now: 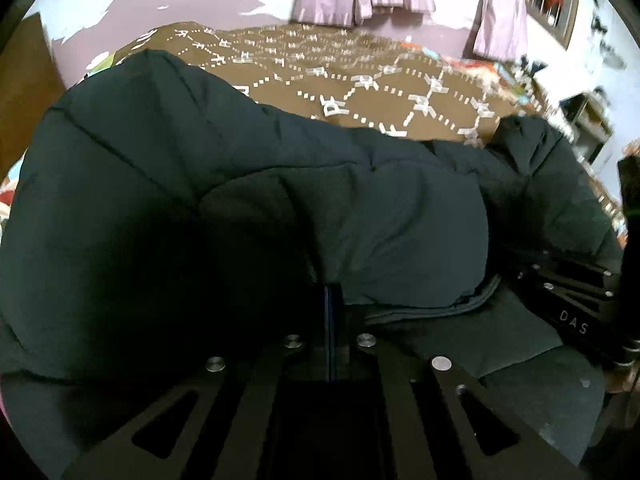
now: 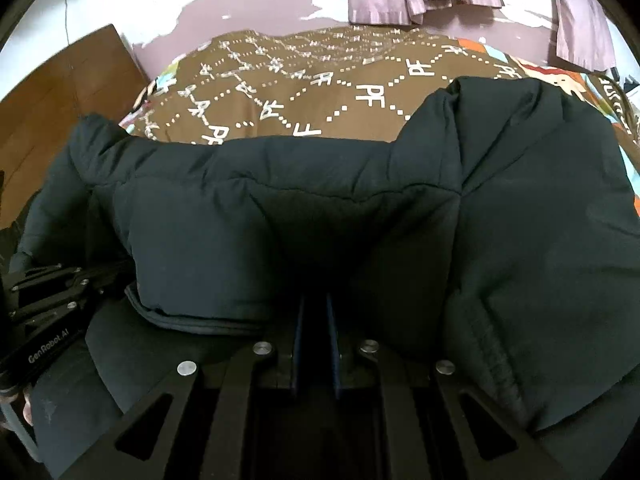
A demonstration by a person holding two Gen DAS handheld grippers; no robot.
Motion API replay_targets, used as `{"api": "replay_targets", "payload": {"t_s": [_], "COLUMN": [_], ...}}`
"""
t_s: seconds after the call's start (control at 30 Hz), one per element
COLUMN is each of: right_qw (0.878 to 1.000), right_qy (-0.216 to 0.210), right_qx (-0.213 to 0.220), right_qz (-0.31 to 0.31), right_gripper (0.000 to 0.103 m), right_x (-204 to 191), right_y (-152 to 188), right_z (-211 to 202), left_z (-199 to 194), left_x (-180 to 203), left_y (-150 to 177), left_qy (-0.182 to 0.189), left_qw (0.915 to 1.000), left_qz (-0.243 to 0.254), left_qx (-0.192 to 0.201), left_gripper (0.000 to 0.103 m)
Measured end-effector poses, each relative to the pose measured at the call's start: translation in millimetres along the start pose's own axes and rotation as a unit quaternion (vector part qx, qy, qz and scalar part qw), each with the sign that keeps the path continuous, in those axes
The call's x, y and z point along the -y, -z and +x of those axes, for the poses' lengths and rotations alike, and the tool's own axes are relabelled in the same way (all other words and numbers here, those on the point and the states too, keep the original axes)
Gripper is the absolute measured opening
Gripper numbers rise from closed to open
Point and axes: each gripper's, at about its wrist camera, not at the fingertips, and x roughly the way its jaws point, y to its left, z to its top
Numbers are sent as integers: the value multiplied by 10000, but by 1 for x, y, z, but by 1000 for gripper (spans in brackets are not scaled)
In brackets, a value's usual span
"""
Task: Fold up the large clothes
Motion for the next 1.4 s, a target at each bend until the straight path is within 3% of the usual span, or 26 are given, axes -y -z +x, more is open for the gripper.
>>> {"api": "replay_targets", "payload": {"t_s": [0.2,0.27,0.33,0.43,0.63,0.7,0.8,0.93,1.07,1.17,1.3,1.4], "right_qw": [9961,9946,9941,9958,9984,9983,9977,9985,9979,9965,9953,9938], "right_qy": [-533,-640,-759,-685,-412,-143,50,-160,-317,-314,-202,-74], "right_qx": [707,800,735,420,-180,-239,-211,129,456,724,920,1091], "right_qz": [-60,-134,-253,-445,-339,-503,-645,-498,-331,-288,-217,-199], "right_gripper": [12,27,33,33,33,33,33,35,47,57,63,70], "right_x": [-3,-8,-14,-24,-23,-29,-35,-26,-21,-20,-19,-19], "right_y": [-1,-4,-5,-7,-10,-9,-6,-1,-4,-3,-3,-1], "right_z": [-31,-35,-34,-22,7,11,12,-3,-20,-34,-47,-60], "left_z": [-9,-11,-12,-13,-9,-8,-7,-11,-22,-31,-47,-58], "left_x": [-11,-11,-11,-11,-8,-5,-4,-5,-10,-10,-4,0], "left_y": [6,7,7,8,5,4,3,1,1,1,3,7], "left_qy": [413,421,423,396,317,280,261,385,534,645,710,661], "left_qw": [9984,9983,9983,9985,9990,9992,9993,9985,9967,9952,9934,9925], "left_qz": [-281,-277,-285,-274,-249,-227,-221,-306,-491,-526,-460,-453], "left_qx": [262,276,273,269,180,161,157,220,378,517,768,923], "left_gripper": [1,1,1,1,1,1,1,1,1,8,32,44]}}
